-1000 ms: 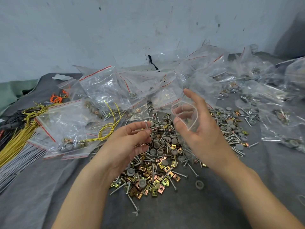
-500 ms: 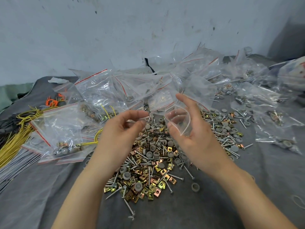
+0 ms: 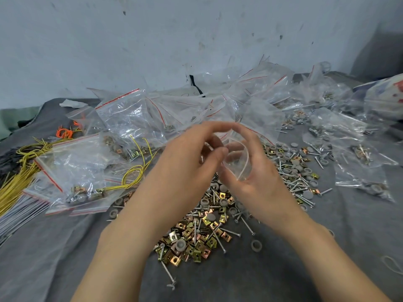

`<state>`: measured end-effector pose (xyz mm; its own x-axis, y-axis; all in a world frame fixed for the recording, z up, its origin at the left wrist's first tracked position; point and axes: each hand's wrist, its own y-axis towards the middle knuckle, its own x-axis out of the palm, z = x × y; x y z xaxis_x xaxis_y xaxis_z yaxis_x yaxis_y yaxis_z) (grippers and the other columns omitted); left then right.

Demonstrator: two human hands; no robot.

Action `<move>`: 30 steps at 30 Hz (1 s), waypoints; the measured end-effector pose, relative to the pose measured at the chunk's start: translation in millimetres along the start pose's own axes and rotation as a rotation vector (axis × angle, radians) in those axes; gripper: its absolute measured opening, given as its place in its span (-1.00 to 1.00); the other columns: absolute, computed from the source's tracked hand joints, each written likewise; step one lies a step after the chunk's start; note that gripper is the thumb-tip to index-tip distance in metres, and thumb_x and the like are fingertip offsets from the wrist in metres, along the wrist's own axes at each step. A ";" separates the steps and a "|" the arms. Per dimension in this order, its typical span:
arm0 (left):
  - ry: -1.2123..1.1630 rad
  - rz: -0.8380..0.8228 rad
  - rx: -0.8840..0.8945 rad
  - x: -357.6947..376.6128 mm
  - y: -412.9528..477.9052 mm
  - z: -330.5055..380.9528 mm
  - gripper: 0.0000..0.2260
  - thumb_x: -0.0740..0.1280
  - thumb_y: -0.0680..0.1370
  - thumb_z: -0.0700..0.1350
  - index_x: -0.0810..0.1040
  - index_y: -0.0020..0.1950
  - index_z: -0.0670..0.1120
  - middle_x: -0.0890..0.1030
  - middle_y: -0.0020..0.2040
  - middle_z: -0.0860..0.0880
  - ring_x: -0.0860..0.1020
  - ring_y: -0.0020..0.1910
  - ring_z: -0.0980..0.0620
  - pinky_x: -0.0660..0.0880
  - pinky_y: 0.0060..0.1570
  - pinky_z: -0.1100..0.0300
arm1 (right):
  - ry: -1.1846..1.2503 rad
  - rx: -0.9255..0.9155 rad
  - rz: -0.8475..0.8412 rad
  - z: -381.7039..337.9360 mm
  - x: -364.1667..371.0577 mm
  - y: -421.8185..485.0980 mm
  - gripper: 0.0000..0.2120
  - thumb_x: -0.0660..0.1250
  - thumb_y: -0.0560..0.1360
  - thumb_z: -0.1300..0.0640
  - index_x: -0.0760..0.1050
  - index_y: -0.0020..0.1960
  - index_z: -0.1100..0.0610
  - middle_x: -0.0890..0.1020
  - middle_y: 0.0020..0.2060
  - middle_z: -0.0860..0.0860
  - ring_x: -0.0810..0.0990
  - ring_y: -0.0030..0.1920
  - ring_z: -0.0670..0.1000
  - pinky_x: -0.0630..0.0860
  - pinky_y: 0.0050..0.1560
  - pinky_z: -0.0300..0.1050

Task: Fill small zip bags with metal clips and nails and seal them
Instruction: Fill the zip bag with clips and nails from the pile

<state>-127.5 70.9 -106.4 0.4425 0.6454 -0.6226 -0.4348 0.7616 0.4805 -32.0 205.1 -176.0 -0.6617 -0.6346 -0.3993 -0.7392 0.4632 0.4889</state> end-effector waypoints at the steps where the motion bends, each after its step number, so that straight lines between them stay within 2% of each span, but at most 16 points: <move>1: -0.048 0.009 -0.009 -0.7 -0.1 -0.2 -0.72 0.34 0.60 -0.12 0.51 0.26 0.16 0.56 -0.08 0.19 0.57 -0.07 0.21 0.45 -0.10 0.40 | 0.007 0.000 -0.002 -0.5 -0.3 0.1 -0.34 0.41 0.52 -0.11 0.13 0.48 -0.35 0.56 0.09 -0.32 0.56 0.13 -0.28 0.51 0.03 -0.29; 4: -0.119 0.058 -0.052 -6.2 -0.7 -6.0 -0.73 0.32 0.61 -0.10 0.49 0.27 0.18 0.56 -0.04 0.23 0.59 -0.09 0.19 0.52 -0.11 0.34 | 0.031 -0.001 -0.001 -2.5 -0.4 -0.1 -0.35 0.35 0.48 -0.18 0.14 0.49 -0.31 0.56 0.07 -0.31 0.59 0.13 -0.19 0.58 0.12 0.01; 7: -0.037 0.057 -0.142 -12.2 -5.1 -18.9 -0.76 0.30 0.61 -0.04 0.50 0.26 0.18 0.58 -0.08 0.20 0.59 -0.12 0.21 0.54 -0.10 0.28 | 0.047 0.002 0.012 -3.6 0.1 0.6 -0.35 0.33 0.47 -0.19 0.15 0.48 -0.31 0.57 0.07 -0.27 0.59 0.14 -0.15 0.55 0.18 0.10; 10: 0.247 -0.153 -0.214 -13.1 -12.5 -33.6 -0.80 0.26 0.62 -0.01 0.52 0.24 0.13 0.59 -0.05 0.20 0.56 -0.12 0.25 0.52 -0.03 0.20 | 0.038 -0.001 0.017 -2.9 -0.2 1.7 -0.36 0.34 0.49 -0.14 0.15 0.50 -0.28 0.57 0.07 -0.29 0.59 0.14 -0.16 0.54 0.19 0.04; 13: 0.400 -0.394 -0.278 -4.5 -21.8 -44.0 -0.84 0.25 0.63 0.01 0.53 0.18 0.15 0.57 -0.03 0.22 0.49 -0.13 0.31 0.39 -0.16 0.41 | 0.041 -0.002 0.017 -1.6 -0.3 2.4 -0.35 0.35 0.49 -0.09 0.14 0.49 -0.31 0.57 0.08 -0.28 0.59 0.12 -0.15 0.54 0.17 -0.04; 16: 0.404 -0.494 -0.319 5.6 -28.8 -49.8 -0.88 0.28 0.62 -0.01 0.53 0.14 0.15 0.57 0.00 0.20 0.49 -0.11 0.31 0.34 -0.20 0.48 | 0.035 -0.008 0.020 -0.3 0.6 2.9 -0.33 0.37 0.48 -0.05 0.15 0.49 -0.29 0.57 0.08 -0.27 0.59 0.10 -0.14 0.52 0.11 -0.17; 19: 0.466 -0.515 -0.319 14.1 -31.3 -52.2 -0.84 0.29 0.61 -0.03 0.51 0.18 0.10 0.48 0.04 0.18 0.48 0.01 0.17 0.41 -0.02 0.31 | 0.032 -0.012 0.022 1.3 1.0 3.3 -0.32 0.37 0.48 -0.06 0.15 0.49 -0.29 0.56 0.08 -0.28 0.58 0.11 -0.15 0.49 0.06 -0.33; 22: 0.510 -0.483 -0.293 23.0 -31.4 -49.5 -0.82 0.27 0.62 -0.06 0.49 0.22 0.06 0.49 0.16 0.13 0.48 0.17 0.10 0.43 0.16 0.20 | 0.040 -0.012 0.021 1.8 1.0 3.2 -0.33 0.36 0.47 -0.08 0.14 0.49 -0.30 0.56 0.09 -0.28 0.58 0.13 -0.16 0.49 0.04 -0.39; 25: 0.495 -0.451 -0.253 30.7 -31.1 -42.9 -0.84 0.28 0.61 -0.07 0.48 0.19 0.05 0.52 0.16 0.12 0.49 0.18 0.09 0.47 0.19 0.09 | 0.058 -0.011 0.020 2.1 0.4 3.5 -0.33 0.37 0.49 -0.06 0.14 0.49 -0.31 0.56 0.09 -0.28 0.58 0.11 -0.16 0.49 0.04 -0.35; 30: 0.474 -0.439 -0.208 33.2 -32.5 -41.1 -0.85 0.25 0.62 -0.09 0.46 0.17 0.07 0.51 0.15 0.12 0.49 0.14 0.08 0.48 0.15 0.06 | 0.062 -0.008 0.014 2.4 0.7 3.8 -0.32 0.36 0.48 -0.08 0.13 0.49 -0.32 0.56 0.09 -0.27 0.58 0.13 -0.16 0.46 0.06 -0.27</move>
<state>-130.9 65.2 -168.1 0.2414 0.1476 -0.9591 -0.4558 0.8898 0.0222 -35.6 207.9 -176.3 -0.6626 -0.6654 -0.3438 -0.7289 0.4673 0.5004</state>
